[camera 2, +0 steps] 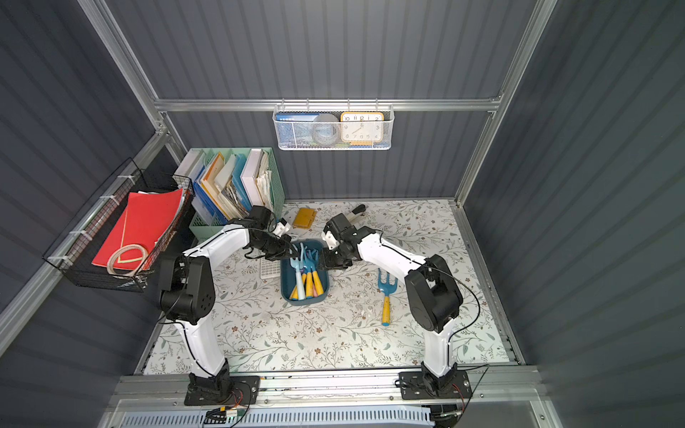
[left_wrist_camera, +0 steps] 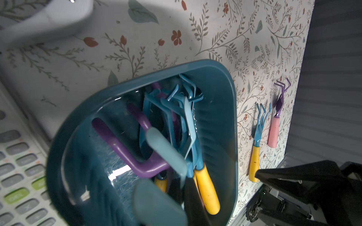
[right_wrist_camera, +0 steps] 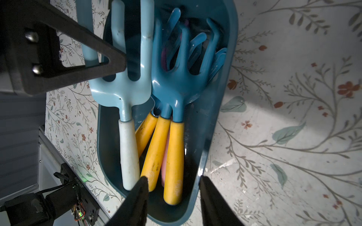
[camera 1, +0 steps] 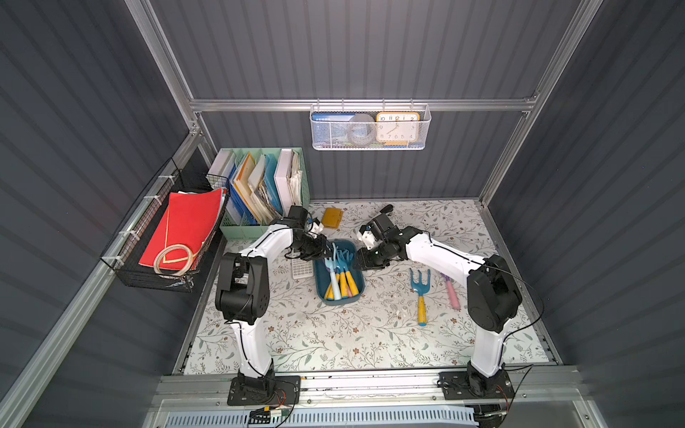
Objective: Put the rake into the storage box
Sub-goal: Place the rake in the storage box.
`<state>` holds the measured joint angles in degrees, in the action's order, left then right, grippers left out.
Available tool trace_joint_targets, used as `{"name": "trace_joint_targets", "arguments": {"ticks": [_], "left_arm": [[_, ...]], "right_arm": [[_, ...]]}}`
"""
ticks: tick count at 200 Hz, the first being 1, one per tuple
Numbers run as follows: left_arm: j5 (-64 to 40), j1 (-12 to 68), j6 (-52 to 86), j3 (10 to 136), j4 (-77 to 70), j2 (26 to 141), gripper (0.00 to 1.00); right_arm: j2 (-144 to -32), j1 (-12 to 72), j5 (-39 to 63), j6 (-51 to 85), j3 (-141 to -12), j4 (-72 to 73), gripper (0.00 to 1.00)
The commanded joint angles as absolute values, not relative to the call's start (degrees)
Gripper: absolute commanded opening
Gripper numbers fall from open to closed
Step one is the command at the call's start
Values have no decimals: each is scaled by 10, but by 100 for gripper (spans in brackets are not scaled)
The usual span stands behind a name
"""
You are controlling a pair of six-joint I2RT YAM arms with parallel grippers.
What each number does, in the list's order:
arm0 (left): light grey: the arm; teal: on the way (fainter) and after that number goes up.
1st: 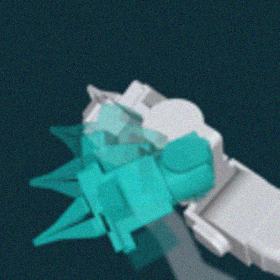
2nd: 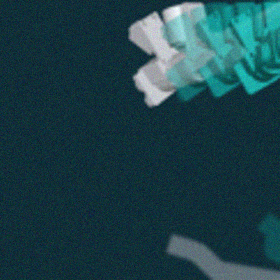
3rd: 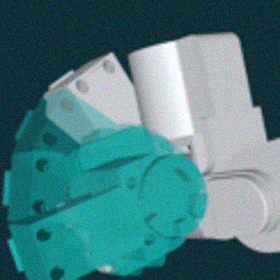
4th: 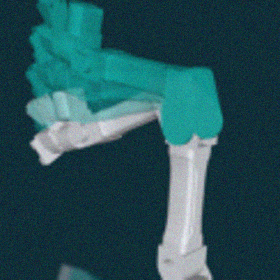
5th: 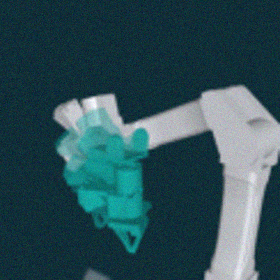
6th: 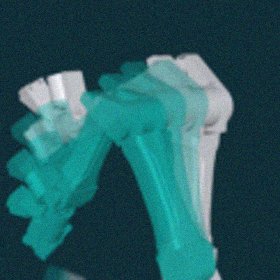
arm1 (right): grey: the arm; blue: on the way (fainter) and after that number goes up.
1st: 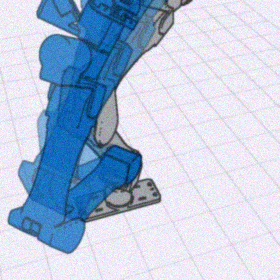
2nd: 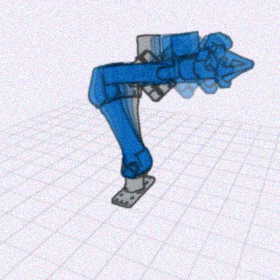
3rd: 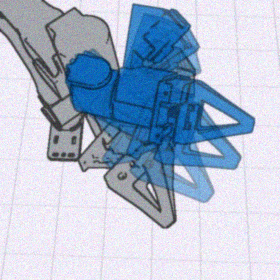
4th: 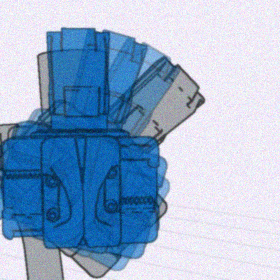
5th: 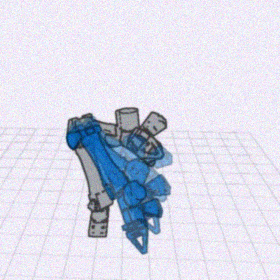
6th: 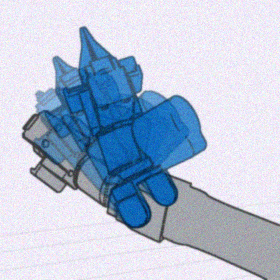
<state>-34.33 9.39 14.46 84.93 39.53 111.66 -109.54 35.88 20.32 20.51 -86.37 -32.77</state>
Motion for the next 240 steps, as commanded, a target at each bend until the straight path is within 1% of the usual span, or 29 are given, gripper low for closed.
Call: {"name": "trace_joint_targets", "arguments": {"ticks": [1,6,11,16,27,33,37,43,48,60,73,78,84,100,106,112,127,141,168,210,240], "left_arm": [[-322,92,109,845,421,1116,6],[-322,92,108,846,421,1117,10],[-323,92,108,847,422,1118,18],[-324,92,107,849,423,1120,29],[-325,92,106,851,426,1124,49],[-325,93,105,853,429,1125,64],[-325,92,105,855,431,1125,71],[-322,92,105,857,433,1126,78],[-317,92,105,859,435,1125,80],[-305,92,108,870,443,1122,81],[-258,92,121,894,454,1118,80],[-224,93,130,907,461,1118,79],[-152,93,149,926,465,1120,78],[19,98,205,982,504,1131,77],[60,99,222,998,511,1132,77],[78,100,234,1007,510,1131,77],[77,104,243,1008,471,1119,79],[57,106,257,995,425,1106,79],[27,106,281,985,401,1107,79],[9,106,292,987,420,1135,79],[0,106,296,984,416,1141,79]], "right_arm": [[-1104,358,199,206,-853,-329,46],[-1104,358,199,205,-853,-329,46],[-1105,358,200,206,-853,-328,46],[-1105,358,199,206,-853,-328,46],[-1106,358,201,205,-854,-328,46],[-1109,358,202,206,-855,-327,46],[-1109,358,202,206,-855,-328,46],[-1111,358,203,205,-858,-329,46],[-1113,358,204,205,-859,-330,46],[-1113,359,202,206,-861,-331,46],[-1112,358,182,210,-862,-337,46],[-1109,358,168,214,-862,-339,46],[-1106,358,149,221,-859,-339,46],[-1093,358,59,253,-849,-339,47],[-1087,358,30,264,-843,-340,47],[-1080,358,0,279,-837,-340,48],[-1061,357,-73,311,-819,-339,49],[-1047,350,-142,354,-806,-362,51],[-1012,319,-205,439,-769,-408,54],[-926,288,-232,533,-645,-445,58],[-900,284,-157,504,-579,-454,58]]}}
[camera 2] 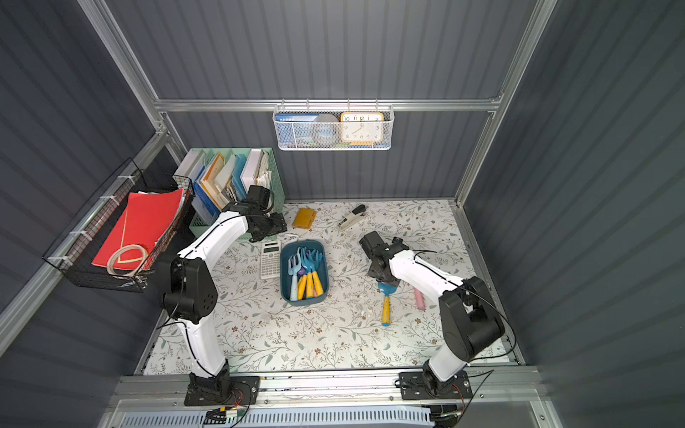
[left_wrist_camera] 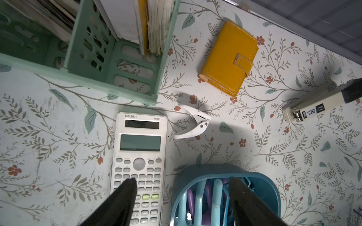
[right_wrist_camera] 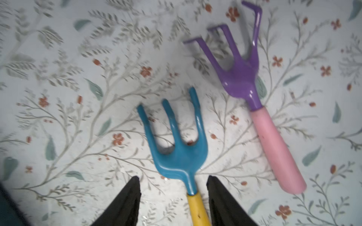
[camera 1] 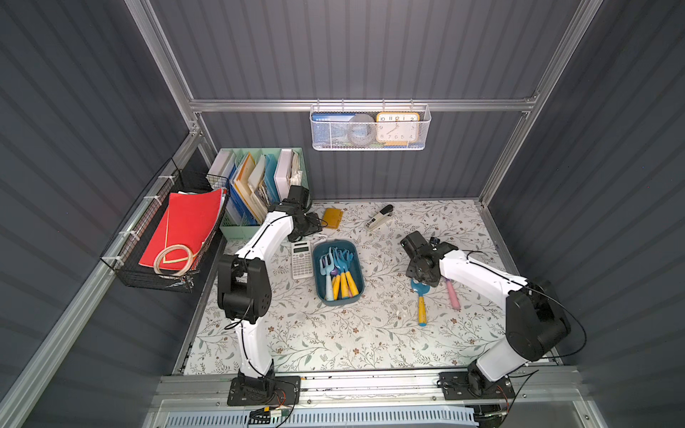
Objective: Put the rake into the storage box
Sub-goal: Place the rake in the storage box, then pick up the rake at the center of the board.
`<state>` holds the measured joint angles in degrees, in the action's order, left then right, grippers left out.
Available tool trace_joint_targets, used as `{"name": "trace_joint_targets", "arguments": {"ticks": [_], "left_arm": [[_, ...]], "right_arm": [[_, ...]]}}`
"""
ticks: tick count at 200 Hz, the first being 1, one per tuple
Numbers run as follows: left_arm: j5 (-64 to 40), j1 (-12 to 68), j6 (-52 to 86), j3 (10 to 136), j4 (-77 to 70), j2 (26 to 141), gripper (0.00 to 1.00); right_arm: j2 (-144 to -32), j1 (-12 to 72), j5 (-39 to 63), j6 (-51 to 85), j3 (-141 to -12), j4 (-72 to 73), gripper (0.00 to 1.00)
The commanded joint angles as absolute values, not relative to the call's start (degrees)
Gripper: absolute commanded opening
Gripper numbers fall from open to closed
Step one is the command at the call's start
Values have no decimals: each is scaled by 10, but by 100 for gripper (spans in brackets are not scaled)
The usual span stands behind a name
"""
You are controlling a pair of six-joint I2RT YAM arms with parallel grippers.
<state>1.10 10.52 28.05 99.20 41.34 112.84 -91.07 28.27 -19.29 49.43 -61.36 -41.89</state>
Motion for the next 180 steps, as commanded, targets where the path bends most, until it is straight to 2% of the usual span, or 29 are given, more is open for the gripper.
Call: {"name": "trace_joint_targets", "arguments": {"ticks": [1,35,70,83,102,114,133,163,180], "left_arm": [[0,106,296,984,416,1142,79],[-10,106,298,986,418,1152,79],[-21,106,301,986,419,1159,79],[-21,106,302,987,419,1159,80],[-27,106,301,988,419,1159,80],[-45,106,296,988,420,1159,81],[-111,106,282,984,408,1156,83],[-320,105,228,978,377,1162,89],[-392,106,193,997,400,1171,90]], "right_arm": [[-900,284,-153,501,-578,-454,57],[-901,286,-4,474,-507,-445,52],[-901,301,75,498,-434,-385,44],[-912,308,83,493,-432,-370,36],[-932,312,78,473,-454,-367,15],[-947,313,70,454,-484,-372,7],[-968,316,61,399,-565,-383,2],[-995,337,68,298,-707,-392,2],[-1009,345,108,258,-769,-385,3]]}}
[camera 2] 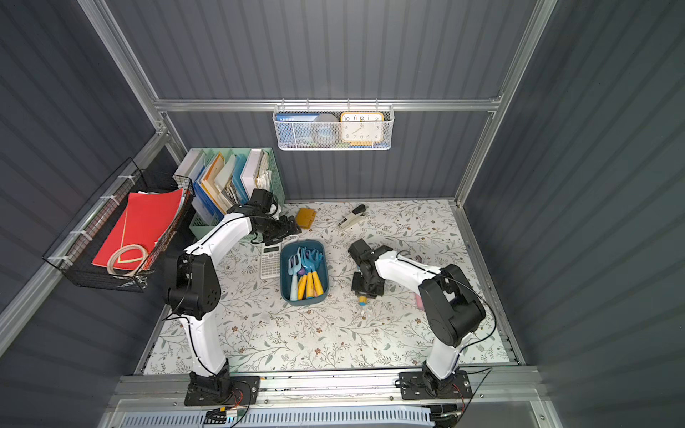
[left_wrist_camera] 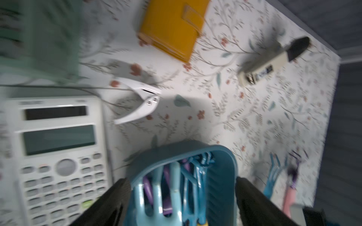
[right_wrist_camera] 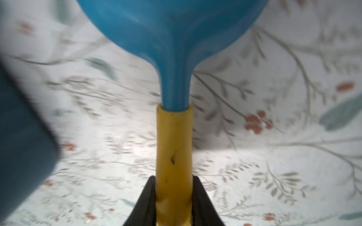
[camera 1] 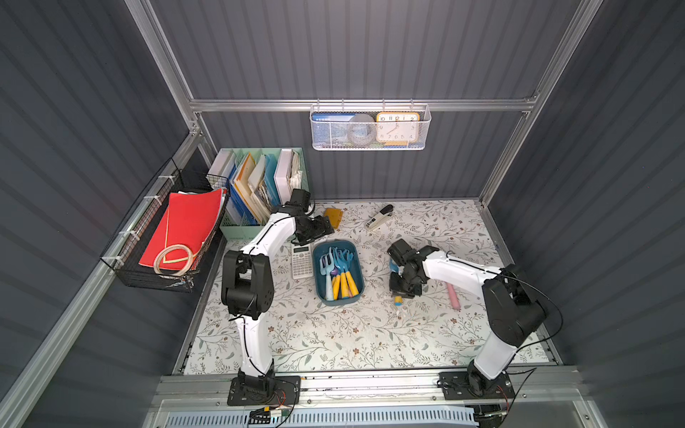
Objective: Put the rake into the storage box
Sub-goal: Pick up the rake at the center of the board.
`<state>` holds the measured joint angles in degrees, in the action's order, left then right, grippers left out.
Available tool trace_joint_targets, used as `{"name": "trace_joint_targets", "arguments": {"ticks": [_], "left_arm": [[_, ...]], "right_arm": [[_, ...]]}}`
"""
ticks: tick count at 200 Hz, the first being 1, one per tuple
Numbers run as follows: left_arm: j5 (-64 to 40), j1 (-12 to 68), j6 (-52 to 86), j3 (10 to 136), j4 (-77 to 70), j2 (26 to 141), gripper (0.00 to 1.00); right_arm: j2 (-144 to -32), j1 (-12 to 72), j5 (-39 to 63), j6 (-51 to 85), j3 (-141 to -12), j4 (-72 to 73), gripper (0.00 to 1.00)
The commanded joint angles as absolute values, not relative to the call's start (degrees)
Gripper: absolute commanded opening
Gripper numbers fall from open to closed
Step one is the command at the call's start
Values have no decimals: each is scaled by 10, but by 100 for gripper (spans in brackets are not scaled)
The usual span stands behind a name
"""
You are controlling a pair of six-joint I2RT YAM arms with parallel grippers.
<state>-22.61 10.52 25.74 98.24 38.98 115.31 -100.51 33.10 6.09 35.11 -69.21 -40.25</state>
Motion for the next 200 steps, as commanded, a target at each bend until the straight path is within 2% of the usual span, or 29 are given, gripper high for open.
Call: {"name": "trace_joint_targets", "arguments": {"ticks": [1,31,90,156,164,179,192,200], "left_arm": [[-395,106,192,998,402,1171,90],[-454,105,170,993,393,1158,88],[-506,105,158,946,338,1113,86],[-514,106,152,964,350,1136,81],[-514,106,153,967,351,1140,77],[-513,106,156,970,353,1146,65],[-515,106,158,970,356,1150,49],[-514,105,157,970,359,1152,36]], "right_arm": [[-1009,346,111,257,-771,-384,3],[-1043,359,136,219,-850,-393,3],[-1090,363,192,201,-923,-386,3],[-1111,374,217,168,-963,-391,4],[-1111,376,226,162,-964,-391,4],[-1111,382,242,152,-962,-392,5],[-1113,386,253,149,-957,-394,6],[-1115,388,255,149,-954,-399,6]]}}
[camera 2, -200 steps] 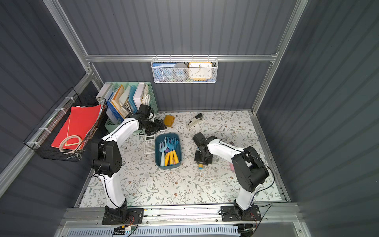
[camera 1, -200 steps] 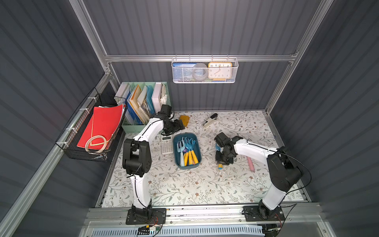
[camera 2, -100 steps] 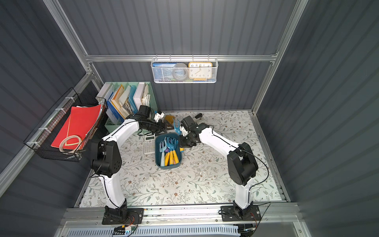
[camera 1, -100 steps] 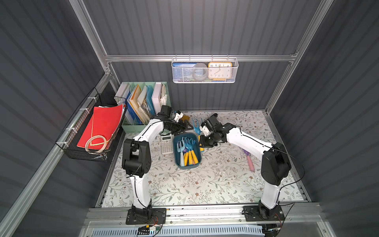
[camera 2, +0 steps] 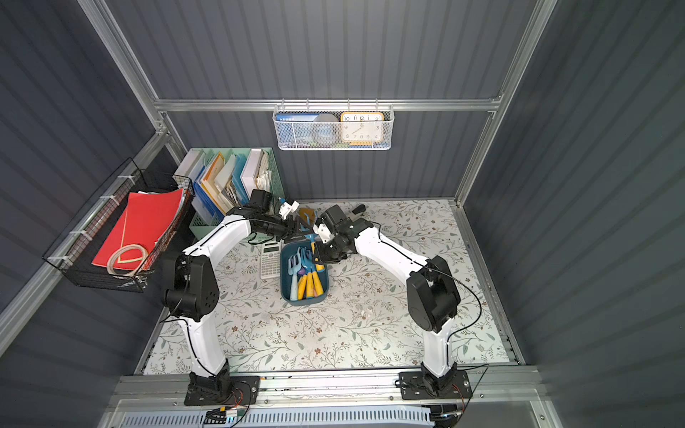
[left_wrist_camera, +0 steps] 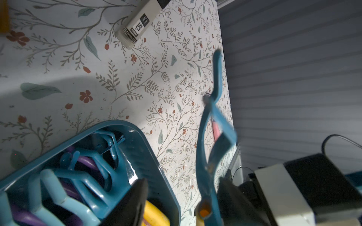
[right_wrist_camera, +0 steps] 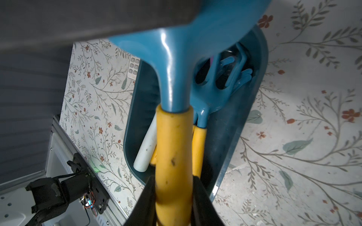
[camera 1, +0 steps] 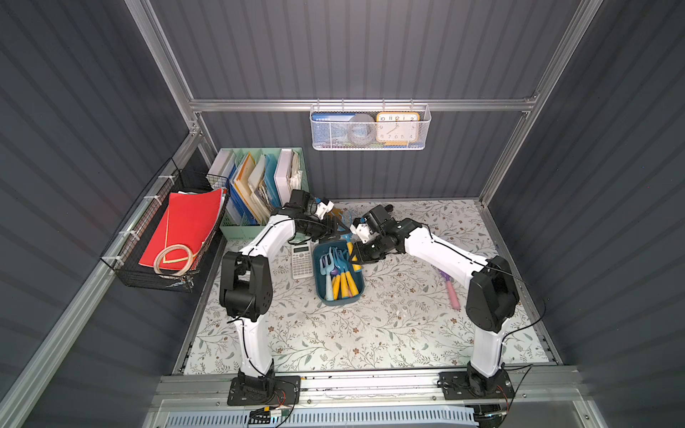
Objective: Put the rake into the storage box
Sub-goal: Pick up the rake at the center of the board, then place the rake in the storage box.
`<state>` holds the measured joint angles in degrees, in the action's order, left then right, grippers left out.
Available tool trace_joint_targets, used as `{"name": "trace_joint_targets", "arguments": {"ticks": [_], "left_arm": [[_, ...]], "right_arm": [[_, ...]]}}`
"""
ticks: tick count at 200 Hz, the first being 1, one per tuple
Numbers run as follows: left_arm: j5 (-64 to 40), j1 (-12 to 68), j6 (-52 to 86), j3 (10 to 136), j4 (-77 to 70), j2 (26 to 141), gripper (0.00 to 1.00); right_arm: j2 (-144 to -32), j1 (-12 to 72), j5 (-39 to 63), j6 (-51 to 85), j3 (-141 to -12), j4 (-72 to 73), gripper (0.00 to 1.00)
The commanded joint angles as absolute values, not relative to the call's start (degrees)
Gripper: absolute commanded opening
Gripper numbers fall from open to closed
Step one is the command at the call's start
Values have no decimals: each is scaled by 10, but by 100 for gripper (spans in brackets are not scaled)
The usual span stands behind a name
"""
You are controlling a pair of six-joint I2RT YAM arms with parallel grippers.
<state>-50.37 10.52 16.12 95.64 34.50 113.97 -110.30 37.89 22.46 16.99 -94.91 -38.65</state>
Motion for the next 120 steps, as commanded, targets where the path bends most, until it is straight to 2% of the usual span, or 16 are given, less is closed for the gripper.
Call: {"name": "trace_joint_targets", "arguments": {"ticks": [1,17,34,51,64,73,89,120], "left_arm": [[-514,105,157,970,360,1152,34],[-498,105,145,966,370,1156,12],[-468,105,127,959,390,1159,0],[-435,105,113,954,407,1164,0],[-408,106,109,949,410,1164,0],[-398,107,104,945,418,1163,0],[-374,110,91,933,435,1159,0],[-349,121,72,894,450,1146,0]], "right_arm": [[-1116,388,254,149,-953,-399,6],[-1119,393,244,147,-945,-409,7],[-1124,396,225,149,-940,-418,8],[-1127,399,207,155,-939,-423,15],[-1130,401,182,160,-941,-431,35],[-1131,401,160,166,-942,-436,43],[-1133,401,117,173,-940,-440,46],[-1137,401,108,178,-937,-437,45]]}}
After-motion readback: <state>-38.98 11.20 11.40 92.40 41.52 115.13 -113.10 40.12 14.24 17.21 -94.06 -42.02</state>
